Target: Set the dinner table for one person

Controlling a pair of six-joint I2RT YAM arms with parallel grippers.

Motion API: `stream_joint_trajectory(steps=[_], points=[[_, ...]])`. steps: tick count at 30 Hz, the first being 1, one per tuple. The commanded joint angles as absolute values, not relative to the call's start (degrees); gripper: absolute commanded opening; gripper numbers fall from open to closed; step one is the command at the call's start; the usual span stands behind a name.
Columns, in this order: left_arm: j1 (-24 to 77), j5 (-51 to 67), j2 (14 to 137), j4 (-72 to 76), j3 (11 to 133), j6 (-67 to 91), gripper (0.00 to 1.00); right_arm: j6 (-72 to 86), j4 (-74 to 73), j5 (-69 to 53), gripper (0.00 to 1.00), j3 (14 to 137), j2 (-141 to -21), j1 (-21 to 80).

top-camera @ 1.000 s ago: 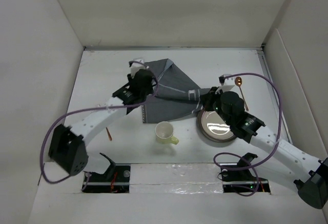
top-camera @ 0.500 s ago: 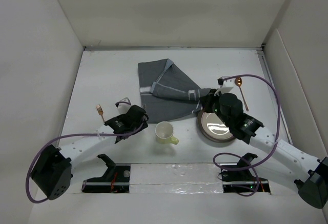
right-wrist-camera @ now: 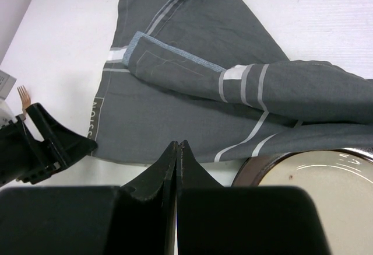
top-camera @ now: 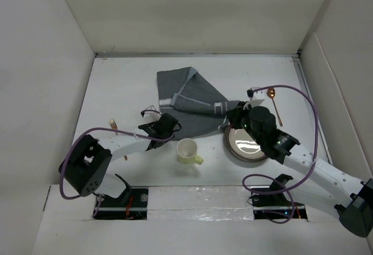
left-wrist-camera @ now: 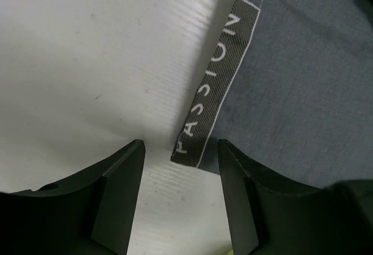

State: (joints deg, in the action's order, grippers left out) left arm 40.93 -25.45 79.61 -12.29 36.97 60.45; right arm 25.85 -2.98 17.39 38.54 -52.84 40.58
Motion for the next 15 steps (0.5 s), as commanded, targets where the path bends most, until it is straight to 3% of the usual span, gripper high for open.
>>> stream_joint_trajectory(steps=[1,9,10,12,15], points=[[41.7,-27.4,82.9,-13.8,38.2,59.3,0.48,26.5,-0.5,17.7,0.00,38.7,-51.9,41.4],[41.7,-24.7,84.1,-11.6,38.2,57.0,0.22,26.9,2.2,19.7,0.00,38.7,-53.4,41.4],[41.7,-24.7,84.5,-11.4,38.3,56.7,0.11,26.7,2.2,19.9,0.04,38.8,-54.1,41.4],[41.7,-25.6,84.8,-11.7,39.2,56.1,0.02,26.5,2.3,20.8,0.12,39.3,-55.0,41.4],[41.7,-28.2,85.1,-12.6,41.6,55.4,0.00,26.1,3.0,21.4,0.27,39.5,-56.6,40.7]])
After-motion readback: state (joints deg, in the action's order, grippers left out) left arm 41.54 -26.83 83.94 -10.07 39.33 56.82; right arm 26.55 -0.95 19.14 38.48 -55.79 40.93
